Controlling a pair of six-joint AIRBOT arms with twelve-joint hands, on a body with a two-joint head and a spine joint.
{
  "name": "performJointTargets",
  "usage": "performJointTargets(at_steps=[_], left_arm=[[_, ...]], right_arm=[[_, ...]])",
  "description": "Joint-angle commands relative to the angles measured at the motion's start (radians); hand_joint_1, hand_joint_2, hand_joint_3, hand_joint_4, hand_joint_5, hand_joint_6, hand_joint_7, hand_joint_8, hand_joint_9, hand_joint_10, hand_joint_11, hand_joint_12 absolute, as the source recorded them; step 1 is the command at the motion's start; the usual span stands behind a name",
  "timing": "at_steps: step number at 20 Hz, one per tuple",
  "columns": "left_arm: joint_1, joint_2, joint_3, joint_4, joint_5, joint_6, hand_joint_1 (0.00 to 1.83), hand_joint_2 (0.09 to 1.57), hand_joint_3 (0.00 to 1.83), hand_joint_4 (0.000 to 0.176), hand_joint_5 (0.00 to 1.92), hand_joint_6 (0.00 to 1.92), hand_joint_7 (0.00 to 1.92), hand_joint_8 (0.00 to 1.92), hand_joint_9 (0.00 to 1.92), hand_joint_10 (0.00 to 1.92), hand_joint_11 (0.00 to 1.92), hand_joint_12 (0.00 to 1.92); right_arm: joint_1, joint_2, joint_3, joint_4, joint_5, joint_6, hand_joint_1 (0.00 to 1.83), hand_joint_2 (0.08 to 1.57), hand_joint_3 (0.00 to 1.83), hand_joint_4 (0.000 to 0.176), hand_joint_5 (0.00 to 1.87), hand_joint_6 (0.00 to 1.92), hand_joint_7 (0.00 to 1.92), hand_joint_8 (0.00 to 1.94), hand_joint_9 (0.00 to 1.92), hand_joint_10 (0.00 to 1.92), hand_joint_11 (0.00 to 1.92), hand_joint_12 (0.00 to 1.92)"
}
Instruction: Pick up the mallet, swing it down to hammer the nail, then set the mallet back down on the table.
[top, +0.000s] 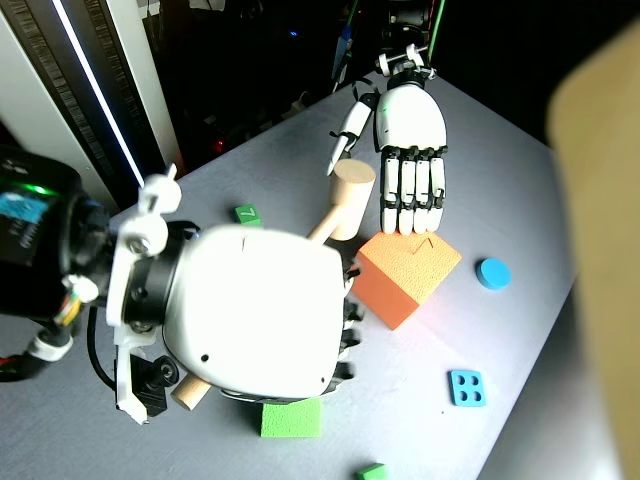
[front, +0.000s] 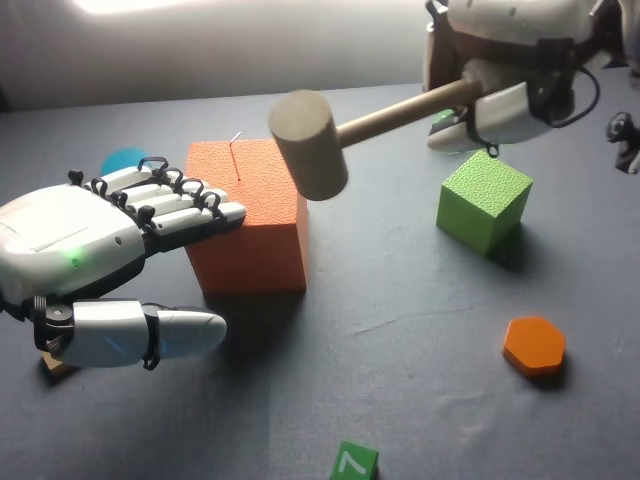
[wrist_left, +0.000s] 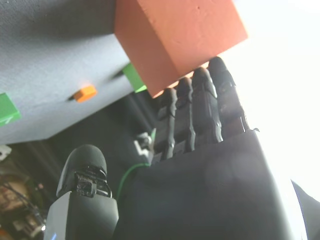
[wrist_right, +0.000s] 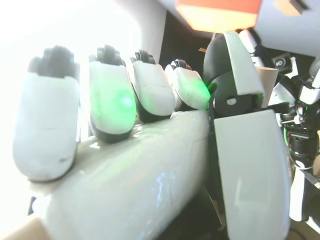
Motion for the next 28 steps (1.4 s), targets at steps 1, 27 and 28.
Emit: performJointTargets(at_steps=[1,27,28], left_arm=[[-0.004,0.000,-0.003,0.002,-0.045,-0.006,0.00,1.20,0.00,0.000,0.18,0.00,0.25,0.01,0.26,0.01,0.00,0.47],[-0.005,0.000,0.002,0.004,-0.037,-0.007,0.00,1.24,0.00,0.000,0.17,0.01,0.26,0.00,0.26,0.01,0.00,0.46],[-0.005,0.000,0.002,0.004,-0.037,-0.007,0.00,1.24,0.00,0.000,0.18,0.01,0.26,0.00,0.26,0.01,0.00,0.47]], right_arm=[[0.019,0.004,0.004,0.012,0.077,0.001,1.07,1.42,0.00,0.176,1.43,1.92,1.68,1.94,1.79,1.92,1.92,1.92],[-0.053,-0.197,0.040,1.367,0.493,-1.232,1.11,1.40,0.00,0.176,1.48,1.92,1.71,1.94,1.81,1.92,1.92,1.92],[-0.054,-0.211,0.061,1.367,0.493,-1.221,1.09,1.41,0.01,0.176,1.50,1.92,1.72,1.94,1.82,1.92,1.92,1.92]])
